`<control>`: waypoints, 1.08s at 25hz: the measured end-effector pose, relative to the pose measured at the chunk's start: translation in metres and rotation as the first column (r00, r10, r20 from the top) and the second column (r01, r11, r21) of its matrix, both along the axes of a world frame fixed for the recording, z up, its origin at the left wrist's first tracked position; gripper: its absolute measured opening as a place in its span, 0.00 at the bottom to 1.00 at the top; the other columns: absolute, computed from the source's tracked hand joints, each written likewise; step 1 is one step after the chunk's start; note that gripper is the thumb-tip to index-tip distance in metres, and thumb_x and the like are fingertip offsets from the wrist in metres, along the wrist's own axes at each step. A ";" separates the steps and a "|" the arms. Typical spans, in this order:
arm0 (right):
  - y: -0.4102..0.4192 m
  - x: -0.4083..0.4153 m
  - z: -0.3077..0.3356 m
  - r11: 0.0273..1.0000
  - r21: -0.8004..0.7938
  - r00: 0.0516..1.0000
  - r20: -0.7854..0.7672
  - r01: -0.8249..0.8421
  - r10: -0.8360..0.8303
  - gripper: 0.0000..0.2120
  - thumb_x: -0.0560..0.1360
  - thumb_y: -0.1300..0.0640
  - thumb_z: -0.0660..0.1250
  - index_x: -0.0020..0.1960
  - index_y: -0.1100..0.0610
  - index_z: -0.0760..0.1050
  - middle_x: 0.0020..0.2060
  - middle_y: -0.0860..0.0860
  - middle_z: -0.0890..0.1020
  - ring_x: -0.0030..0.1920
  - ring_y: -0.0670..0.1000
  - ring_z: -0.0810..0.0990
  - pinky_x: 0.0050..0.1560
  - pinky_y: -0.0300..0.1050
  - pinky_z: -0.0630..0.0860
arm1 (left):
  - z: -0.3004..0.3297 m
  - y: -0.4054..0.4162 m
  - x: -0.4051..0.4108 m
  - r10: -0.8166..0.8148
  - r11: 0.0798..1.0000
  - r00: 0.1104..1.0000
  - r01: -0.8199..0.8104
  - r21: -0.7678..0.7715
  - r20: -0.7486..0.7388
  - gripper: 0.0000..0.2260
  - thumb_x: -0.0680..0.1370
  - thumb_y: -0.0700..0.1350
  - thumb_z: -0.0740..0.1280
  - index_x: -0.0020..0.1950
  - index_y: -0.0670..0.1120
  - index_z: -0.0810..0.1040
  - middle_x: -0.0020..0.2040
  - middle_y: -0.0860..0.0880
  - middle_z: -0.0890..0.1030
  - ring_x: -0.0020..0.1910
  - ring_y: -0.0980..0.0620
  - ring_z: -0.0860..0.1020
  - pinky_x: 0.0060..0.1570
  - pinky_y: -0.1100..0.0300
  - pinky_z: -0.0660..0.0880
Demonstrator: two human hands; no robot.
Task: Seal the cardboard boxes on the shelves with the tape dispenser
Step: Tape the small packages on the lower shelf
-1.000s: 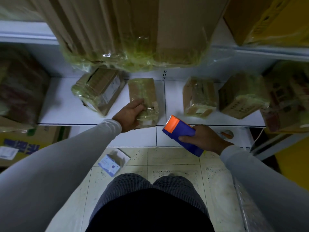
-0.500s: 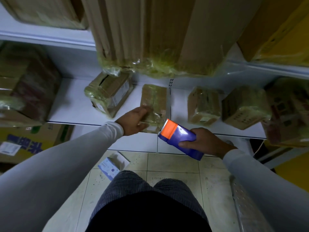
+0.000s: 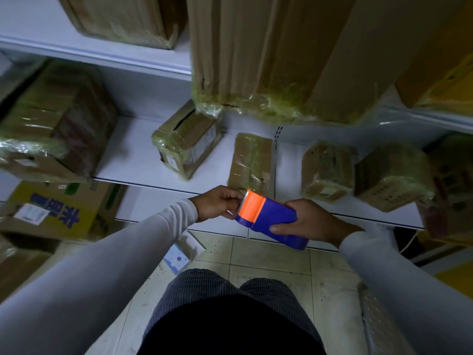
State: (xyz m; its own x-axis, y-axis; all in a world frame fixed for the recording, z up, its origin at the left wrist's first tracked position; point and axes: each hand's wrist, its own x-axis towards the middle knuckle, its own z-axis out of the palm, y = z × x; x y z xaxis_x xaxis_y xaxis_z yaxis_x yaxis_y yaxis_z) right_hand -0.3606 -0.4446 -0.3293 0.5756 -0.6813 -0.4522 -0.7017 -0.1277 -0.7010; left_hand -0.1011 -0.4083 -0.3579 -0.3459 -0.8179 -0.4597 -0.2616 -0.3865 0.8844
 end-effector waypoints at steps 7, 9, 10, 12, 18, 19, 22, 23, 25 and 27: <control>-0.003 0.009 -0.005 0.996 0.013 0.994 -0.058 -0.089 0.089 0.25 0.62 0.32 0.73 0.52 0.47 0.78 0.43 0.45 0.85 0.41 0.40 0.84 0.44 0.41 0.82 | -0.003 0.000 0.009 0.100 0.981 0.990 -0.082 -0.178 0.098 0.13 0.78 0.30 0.59 0.40 0.44 0.75 0.33 0.47 0.77 0.29 0.57 0.75 0.35 0.62 0.73; -0.014 0.008 0.001 0.992 0.002 0.989 -0.079 -0.126 0.126 0.20 0.68 0.38 0.74 0.52 0.49 0.77 0.42 0.47 0.85 0.40 0.41 0.84 0.43 0.39 0.82 | -0.003 -0.004 0.013 0.143 0.968 0.985 -0.118 -0.223 0.100 0.10 0.79 0.31 0.59 0.42 0.41 0.76 0.34 0.44 0.78 0.29 0.57 0.75 0.34 0.64 0.74; -0.021 0.004 0.004 0.992 -0.002 0.988 -0.094 -0.126 0.125 0.17 0.70 0.40 0.74 0.51 0.49 0.77 0.41 0.47 0.85 0.39 0.42 0.84 0.42 0.38 0.81 | -0.004 -0.006 0.020 0.192 0.955 0.977 -0.165 -0.246 0.092 0.08 0.79 0.32 0.60 0.43 0.39 0.76 0.35 0.42 0.78 0.28 0.56 0.75 0.33 0.64 0.74; -0.031 -0.013 0.011 0.995 -0.033 0.985 -0.148 -0.089 0.083 0.13 0.70 0.43 0.75 0.47 0.50 0.77 0.39 0.47 0.84 0.38 0.45 0.83 0.38 0.37 0.77 | -0.005 -0.010 0.041 0.307 0.923 0.948 -0.276 -0.269 0.082 0.06 0.79 0.32 0.61 0.44 0.38 0.75 0.35 0.41 0.77 0.27 0.56 0.74 0.32 0.65 0.74; -0.049 -0.041 0.010 1.000 -0.006 0.975 -0.222 -0.001 0.000 0.20 0.71 0.46 0.75 0.56 0.58 0.78 0.48 0.55 0.84 0.46 0.56 0.83 0.53 0.56 0.79 | -0.008 -0.023 0.054 0.398 0.910 0.910 -0.374 -0.178 0.119 0.09 0.79 0.31 0.59 0.41 0.39 0.74 0.35 0.43 0.76 0.33 0.52 0.75 0.32 0.67 0.76; -0.053 -0.041 0.010 1.000 -0.008 0.973 -0.232 -0.010 0.007 0.21 0.71 0.45 0.75 0.55 0.58 0.78 0.48 0.56 0.84 0.46 0.56 0.83 0.54 0.56 0.79 | -0.008 -0.025 0.051 0.397 0.912 0.910 -0.376 -0.165 0.120 0.08 0.79 0.31 0.59 0.42 0.38 0.74 0.35 0.43 0.75 0.33 0.51 0.75 0.32 0.67 0.76; -0.061 -0.041 0.006 1.000 0.007 0.962 -0.274 -0.009 0.011 0.22 0.70 0.44 0.75 0.56 0.58 0.78 0.48 0.55 0.84 0.46 0.55 0.83 0.56 0.57 0.80 | -0.009 -0.029 0.047 0.389 0.919 0.913 -0.373 -0.131 0.126 0.05 0.79 0.30 0.59 0.47 0.35 0.74 0.35 0.45 0.75 0.30 0.54 0.75 0.29 0.69 0.74; -0.063 -0.042 0.003 1.000 0.011 0.958 -0.287 -0.011 0.014 0.22 0.70 0.43 0.75 0.56 0.57 0.78 0.48 0.55 0.84 0.46 0.54 0.83 0.56 0.57 0.80 | -0.010 -0.030 0.047 0.385 0.921 0.912 -0.369 -0.128 0.141 0.04 0.78 0.29 0.60 0.47 0.34 0.74 0.34 0.45 0.74 0.27 0.57 0.75 0.27 0.69 0.72; -0.067 -0.041 -0.003 1.000 0.009 0.950 -0.313 -0.022 0.024 0.22 0.70 0.42 0.75 0.55 0.56 0.78 0.47 0.54 0.84 0.45 0.54 0.83 0.56 0.56 0.80 | -0.014 -0.033 0.043 0.379 0.924 0.907 -0.362 -0.121 0.181 0.04 0.78 0.29 0.60 0.46 0.34 0.74 0.33 0.44 0.74 0.22 0.60 0.74 0.24 0.69 0.69; -0.072 -0.038 -0.010 1.000 0.017 0.944 -0.330 -0.019 0.024 0.22 0.70 0.41 0.75 0.55 0.56 0.78 0.46 0.54 0.84 0.45 0.53 0.84 0.55 0.54 0.80 | -0.024 -0.035 0.037 0.386 0.922 0.896 -0.370 -0.114 0.218 0.03 0.77 0.29 0.62 0.45 0.34 0.74 0.33 0.43 0.75 0.26 0.52 0.75 0.25 0.67 0.70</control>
